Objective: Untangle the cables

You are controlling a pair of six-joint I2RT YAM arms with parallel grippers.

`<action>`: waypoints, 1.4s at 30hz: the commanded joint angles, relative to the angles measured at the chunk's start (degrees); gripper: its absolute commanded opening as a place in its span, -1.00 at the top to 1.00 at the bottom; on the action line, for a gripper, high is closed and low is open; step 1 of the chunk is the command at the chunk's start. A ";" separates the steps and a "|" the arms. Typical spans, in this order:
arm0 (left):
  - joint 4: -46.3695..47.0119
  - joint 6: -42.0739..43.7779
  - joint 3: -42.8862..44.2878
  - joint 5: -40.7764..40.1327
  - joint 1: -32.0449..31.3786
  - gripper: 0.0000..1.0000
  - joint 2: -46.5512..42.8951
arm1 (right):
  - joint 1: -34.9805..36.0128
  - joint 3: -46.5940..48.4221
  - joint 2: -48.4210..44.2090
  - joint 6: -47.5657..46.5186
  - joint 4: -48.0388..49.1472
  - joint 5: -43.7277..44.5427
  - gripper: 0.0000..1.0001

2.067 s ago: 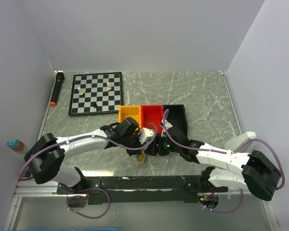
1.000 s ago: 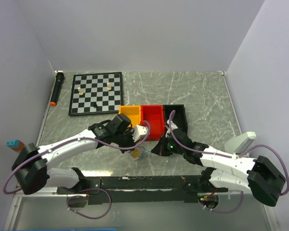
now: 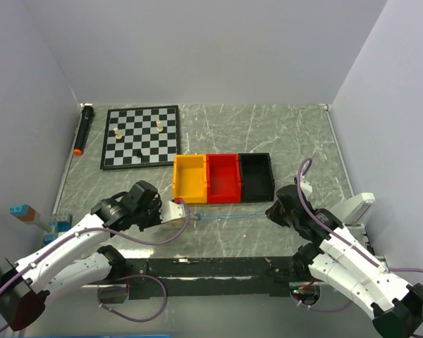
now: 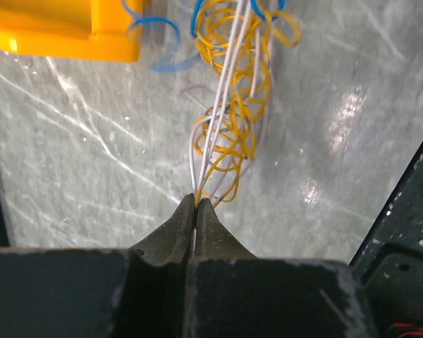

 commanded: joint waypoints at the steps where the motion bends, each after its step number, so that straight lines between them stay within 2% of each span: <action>1: -7.14 4.18 -0.35 -6.76 1.10 0.99 -2.44 | -1.59 2.63 1.04 -1.39 -8.53 6.17 1.00; 4: -6.88 4.01 0.17 -5.97 1.10 0.99 -3.50 | -1.59 2.19 2.27 -4.72 -6.43 2.40 1.00; 8: -8.01 2.61 4.12 -0.27 1.01 0.99 -2.10 | -1.41 1.14 5.61 -7.71 -4.49 -3.05 1.00; 9: -8.37 2.08 5.44 0.88 1.01 0.99 -1.49 | -1.33 0.96 6.57 -9.28 -3.79 -4.28 0.95; 11: -8.72 1.37 7.29 2.90 1.10 0.97 -0.26 | -0.02 0.61 7.72 -11.05 -2.31 -6.92 0.54; 13: -8.20 0.85 8.17 5.19 1.10 0.85 0.89 | 2.18 0.61 8.16 -11.67 0.85 -9.12 0.21; 15: -6.79 0.49 8.26 6.95 1.10 0.72 2.12 | 4.90 0.87 7.99 -13.33 6.82 -11.40 0.00; 17: -5.21 -0.38 8.88 8.09 1.10 0.61 3.17 | 7.71 1.05 8.25 -15.36 12.28 -11.77 -0.08; 21: -3.36 -3.02 10.28 9.94 1.10 0.42 4.93 | 13.43 2.28 13.07 -19.66 21.85 -11.24 -0.12; 23: -3.97 -3.55 11.16 10.99 1.01 0.41 5.90 | 14.40 2.72 17.19 -21.16 27.38 -11.77 -0.14; 26: -4.94 -4.60 10.82 11.09 1.27 0.29 6.17 | 15.28 4.82 25.19 -23.27 34.16 -17.90 -0.14; 29: -3.99 -5.57 9.06 10.04 2.76 0.10 4.07 | 17.91 7.98 31.96 -25.03 38.38 -19.76 -0.15; 32: -1.61 -6.98 7.74 9.06 4.78 0.03 2.83 | 19.85 10.62 36.53 -25.12 42.16 -21.07 -0.16; 37: -1.51 -9.00 8.17 12.48 7.42 -0.02 6.42 | 21.61 13.61 42.52 -23.71 45.43 -25.74 -0.17; 42: 1.64 -8.30 7.39 14.60 9.53 -0.02 9.24 | 23.28 14.58 45.16 -24.51 43.68 -28.11 -0.23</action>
